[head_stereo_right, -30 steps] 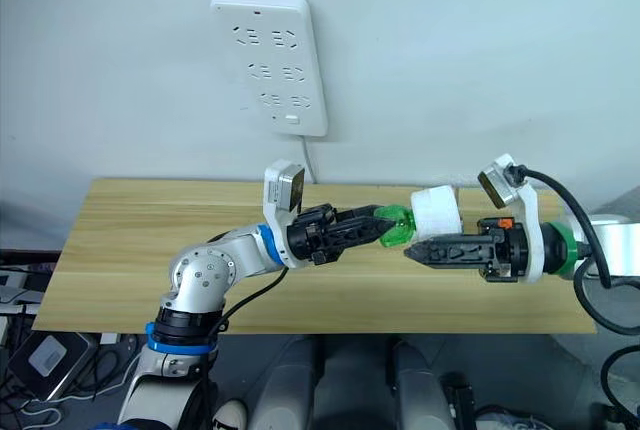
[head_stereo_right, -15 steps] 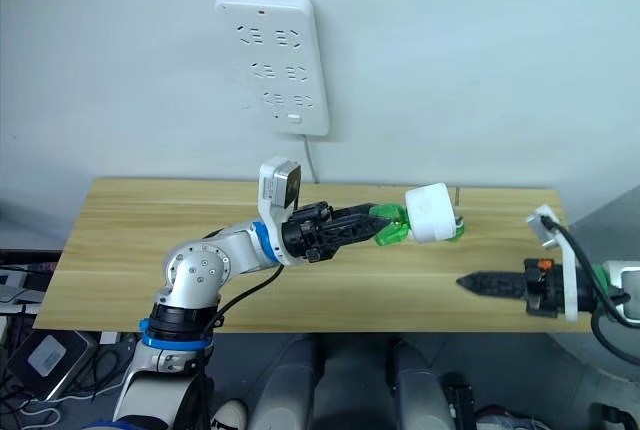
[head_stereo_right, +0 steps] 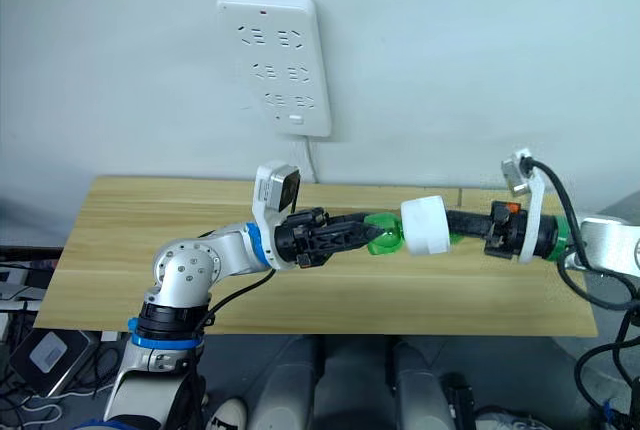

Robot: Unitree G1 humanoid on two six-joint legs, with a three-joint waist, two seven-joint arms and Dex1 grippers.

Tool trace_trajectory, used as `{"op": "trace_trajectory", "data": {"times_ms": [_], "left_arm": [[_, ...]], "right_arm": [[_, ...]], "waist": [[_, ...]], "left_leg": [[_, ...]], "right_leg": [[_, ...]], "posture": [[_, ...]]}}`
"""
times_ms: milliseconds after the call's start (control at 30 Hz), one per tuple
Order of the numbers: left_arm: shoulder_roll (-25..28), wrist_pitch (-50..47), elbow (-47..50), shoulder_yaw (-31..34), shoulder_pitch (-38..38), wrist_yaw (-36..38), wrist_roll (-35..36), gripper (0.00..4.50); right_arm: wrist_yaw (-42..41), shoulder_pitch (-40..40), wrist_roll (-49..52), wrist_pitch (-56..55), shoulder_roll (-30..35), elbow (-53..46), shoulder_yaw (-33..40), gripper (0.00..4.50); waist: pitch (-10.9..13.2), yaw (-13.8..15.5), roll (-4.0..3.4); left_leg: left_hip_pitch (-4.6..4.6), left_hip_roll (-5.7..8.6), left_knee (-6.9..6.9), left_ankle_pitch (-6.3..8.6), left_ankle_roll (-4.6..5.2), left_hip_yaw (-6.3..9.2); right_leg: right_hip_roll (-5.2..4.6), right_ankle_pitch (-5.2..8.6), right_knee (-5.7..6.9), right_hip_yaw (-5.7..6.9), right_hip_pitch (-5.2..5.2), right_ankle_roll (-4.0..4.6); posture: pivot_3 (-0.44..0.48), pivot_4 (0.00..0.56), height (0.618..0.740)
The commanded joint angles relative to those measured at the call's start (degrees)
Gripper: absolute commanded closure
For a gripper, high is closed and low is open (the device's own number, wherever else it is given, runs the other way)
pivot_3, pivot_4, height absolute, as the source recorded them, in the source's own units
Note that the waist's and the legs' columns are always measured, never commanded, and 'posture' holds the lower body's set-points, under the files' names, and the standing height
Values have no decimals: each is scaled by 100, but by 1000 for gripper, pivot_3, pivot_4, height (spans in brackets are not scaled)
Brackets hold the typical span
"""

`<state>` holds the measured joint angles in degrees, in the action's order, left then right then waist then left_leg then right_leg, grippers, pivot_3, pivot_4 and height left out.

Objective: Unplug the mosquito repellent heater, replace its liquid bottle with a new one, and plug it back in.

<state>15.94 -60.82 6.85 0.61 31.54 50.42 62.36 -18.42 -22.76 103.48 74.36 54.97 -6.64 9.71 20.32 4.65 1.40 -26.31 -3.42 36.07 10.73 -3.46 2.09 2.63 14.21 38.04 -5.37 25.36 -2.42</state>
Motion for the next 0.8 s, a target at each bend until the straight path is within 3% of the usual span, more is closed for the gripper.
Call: {"op": "trace_trajectory", "data": {"times_ms": [33, 233, 400, 533, 667, 733, 800], "left_arm": [[-89, 52, 74, 96, 60, -108, 99, 2287], [-75, 273, -53, 11, 44, -61, -258, 2287], [15, 338, -5, -176, -26, 160, -464, 2287], [27, 408, -50, -246, -8, 260, -553, 2287], [67, 391, -12, -320, 0, 365, -572, 2287], [87, 391, 22, -355, -27, 401, -583, 2287], [89, 395, 34, -364, -39, 407, -586, 2287]], "right_arm": [[104, 362, 900, -129, 274, -738, -31, 4489], [-374, 459, 952, -436, 447, -1187, -74, 4489], [-900, -255, 952, -373, 683, -937, -284, 4489], [-712, -879, 952, -389, 567, -610, -518, 4489], [718, -1552, 952, -919, 112, -49, -680, 4489], [1681, -1766, 191, -1324, -194, 280, -718, 4489], [1948, -1770, -499, -1385, -280, 420, -701, 4489]], "waist": [[0, -4, 0], [0, -16, 0], [0, -40, 0], [0, -35, 0], [0, -39, 1], [0, -49, 0], [0, -44, 0]], "left_leg": [[-3, 1, 3, 0, 0, 1], [-1, 4, 11, -1, 0, -2], [3, 3, 12, -1, 0, -3], [2, 1, 7, -1, 0, -2], [0, 1, 8, -1, 0, -4], [-1, 0, 9, -1, 0, -5], [-2, 1, 10, -1, 0, -4]], "right_leg": [[-3, 0, 0, 1, -1, 0], [-6, 0, 5, -2, -1, -1], [-5, 0, 6, -3, -1, -1], [-3, 0, 4, -1, 1, 0], [-3, 0, 3, -3, 2, 0], [-3, -1, 4, -5, 2, 0], [-4, -1, 5, -3, 3, 0]], "posture": [[220, 359, 740], [208, 360, 740], [195, 358, 740], [188, 357, 740], [183, 356, 740], [181, 356, 740], [183, 357, 740]]}}
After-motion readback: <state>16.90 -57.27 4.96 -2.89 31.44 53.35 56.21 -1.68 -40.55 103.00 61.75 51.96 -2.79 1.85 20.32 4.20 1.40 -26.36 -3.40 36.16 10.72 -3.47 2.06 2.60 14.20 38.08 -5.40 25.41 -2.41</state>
